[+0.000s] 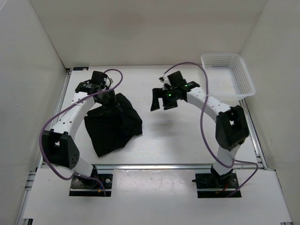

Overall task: Fold and stack the shorts
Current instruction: Fold the shorts

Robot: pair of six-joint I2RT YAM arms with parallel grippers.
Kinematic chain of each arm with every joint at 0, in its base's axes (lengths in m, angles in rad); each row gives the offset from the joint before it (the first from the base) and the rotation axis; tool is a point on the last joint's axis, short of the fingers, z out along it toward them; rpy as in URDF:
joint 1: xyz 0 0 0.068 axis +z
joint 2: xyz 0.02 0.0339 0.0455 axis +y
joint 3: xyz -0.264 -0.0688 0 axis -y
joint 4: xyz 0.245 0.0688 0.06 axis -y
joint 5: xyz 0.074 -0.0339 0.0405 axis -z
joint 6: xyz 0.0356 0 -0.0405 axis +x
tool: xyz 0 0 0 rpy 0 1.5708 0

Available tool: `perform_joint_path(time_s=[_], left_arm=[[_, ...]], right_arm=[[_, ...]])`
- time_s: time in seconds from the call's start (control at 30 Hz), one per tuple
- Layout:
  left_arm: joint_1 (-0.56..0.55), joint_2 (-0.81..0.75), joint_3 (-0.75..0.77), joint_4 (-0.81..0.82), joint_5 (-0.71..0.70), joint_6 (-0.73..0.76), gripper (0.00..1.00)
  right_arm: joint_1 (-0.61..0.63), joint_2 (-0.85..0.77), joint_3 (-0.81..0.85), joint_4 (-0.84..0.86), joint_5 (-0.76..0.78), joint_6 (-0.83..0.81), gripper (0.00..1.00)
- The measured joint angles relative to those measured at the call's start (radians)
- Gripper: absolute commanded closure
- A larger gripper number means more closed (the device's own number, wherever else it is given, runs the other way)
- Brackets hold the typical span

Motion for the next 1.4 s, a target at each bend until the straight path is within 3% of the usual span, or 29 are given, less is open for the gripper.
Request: perform_joint_path(time_s=[0.2,0.37,0.7,0.93,1.1,1.4], left_arm=[[0.002,0.009,0.016,-0.003,-0.003,-0.006,0.89],[-0.02,0.122,0.188,-0.021,-0.001,-0.007,0.89],[-0.214,0.541,0.745,-0.054,0.032,-0.007,0.89],[-0.354,0.779,1.067,-0.084,0.085,-0.047,0.89],[-0.401,0.793,1.083,-0.095,0.129,-0.059,0.89],[-0.302,0.583,0.756,-0.126,0.092,0.052,0.89]], right_arm=[[0.141,0.181,0.13,0.03,-0.098,-0.028,0.0],[0.119,0.156,0.079,0.045,-0.057,0.004,0.0],[-0.243,-0.338,-0.192,-0.041,0.232,0.09,0.0],[-0.356,-0.514,-0.225,-0.134,0.308,0.105,0.0],[-0.358,-0.526,-0.253,-0.177,0.322,0.105,0.0],[-0.358,-0.526,-0.258,-0.196,0.319,0.104,0.0]])
